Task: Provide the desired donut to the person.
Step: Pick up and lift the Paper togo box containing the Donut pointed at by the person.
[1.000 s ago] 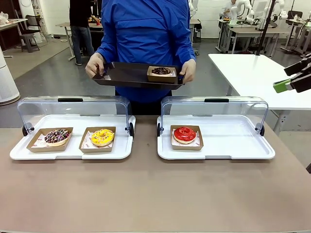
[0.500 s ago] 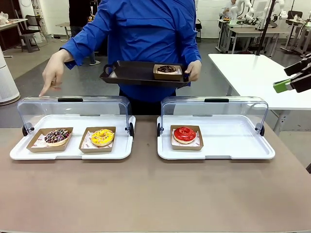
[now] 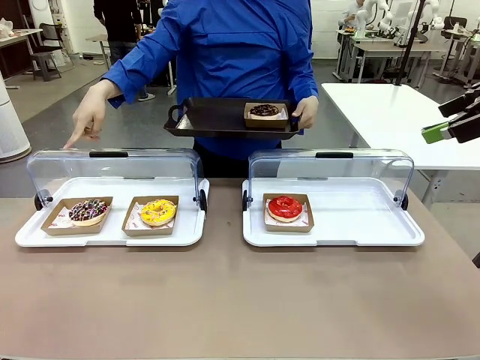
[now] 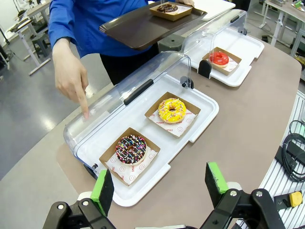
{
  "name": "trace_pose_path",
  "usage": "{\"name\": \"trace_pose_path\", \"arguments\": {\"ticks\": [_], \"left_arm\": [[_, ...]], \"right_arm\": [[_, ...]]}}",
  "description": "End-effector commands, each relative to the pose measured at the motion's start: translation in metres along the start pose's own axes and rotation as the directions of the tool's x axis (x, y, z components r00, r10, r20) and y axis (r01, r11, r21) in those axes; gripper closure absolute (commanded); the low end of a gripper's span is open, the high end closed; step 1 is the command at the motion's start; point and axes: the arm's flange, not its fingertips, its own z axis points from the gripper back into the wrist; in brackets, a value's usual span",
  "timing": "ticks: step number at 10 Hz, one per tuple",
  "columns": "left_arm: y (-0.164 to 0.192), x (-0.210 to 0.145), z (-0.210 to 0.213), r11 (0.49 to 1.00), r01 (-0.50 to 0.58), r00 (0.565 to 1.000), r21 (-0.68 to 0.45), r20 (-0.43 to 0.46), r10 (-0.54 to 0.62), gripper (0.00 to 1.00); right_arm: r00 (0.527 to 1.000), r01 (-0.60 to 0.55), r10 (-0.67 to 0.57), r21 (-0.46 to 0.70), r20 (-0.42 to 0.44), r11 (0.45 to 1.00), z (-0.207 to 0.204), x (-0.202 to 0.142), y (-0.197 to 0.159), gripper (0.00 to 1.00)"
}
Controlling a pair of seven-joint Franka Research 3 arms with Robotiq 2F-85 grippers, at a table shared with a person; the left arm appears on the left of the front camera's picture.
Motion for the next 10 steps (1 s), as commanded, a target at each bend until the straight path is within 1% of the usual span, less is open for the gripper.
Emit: {"name": "trace_pose_path", "arguments": {"ticks": [1, 5, 6, 7, 8, 9, 10], "left_arm": [[0.0, 0.001, 0.0, 1.0, -0.017, 1.0, 0.0, 0.006, 0.017, 0.0], [0.0, 0.001, 0.0, 1.0, -0.017, 1.0, 0.0, 0.006, 0.017, 0.0], [0.0, 0.0, 0.0, 1.0, 0.0, 1.0, 0.0, 0.0, 0.0, 0.0], [-0.005, 0.01, -0.005, 0.989, 0.142, 0.977, -0.044, -0.152, -0.147, 0.0], [-0.009, 0.016, -0.012, 0.947, 0.303, 0.904, -0.106, -0.283, -0.321, 0.0], [-0.01, 0.021, -0.022, 0.886, 0.429, 0.803, -0.176, -0.376, -0.463, 0.0], [-0.008, 0.023, -0.039, 0.782, 0.542, 0.66, -0.309, -0.42, -0.623, 0.0]], "right_arm": [[1.0, 0.015, -0.015, -0.002, -0.004, 1.0, -0.001, 0.0, 0.001, 0.0], [1.0, 0.015, -0.015, -0.002, -0.004, 1.0, -0.001, 0.0, 0.001, 0.0], [1.0, 0.015, -0.015, -0.002, -0.004, 1.0, -0.001, 0.0, 0.001, 0.0], [1.0, 0.015, -0.015, -0.002, -0.004, 1.0, -0.001, 0.0, 0.001, 0.0], [1.0, 0.015, -0.015, -0.002, -0.004, 1.0, -0.001, 0.0, 0.001, 0.0], [1.0, 0.015, -0.015, -0.002, -0.004, 1.0, -0.001, 0.0, 0.001, 0.0], [1.0, 0.015, -0.015, -0.002, -0.004, 1.0, -0.001, 0.0, 0.001, 0.0]]}}
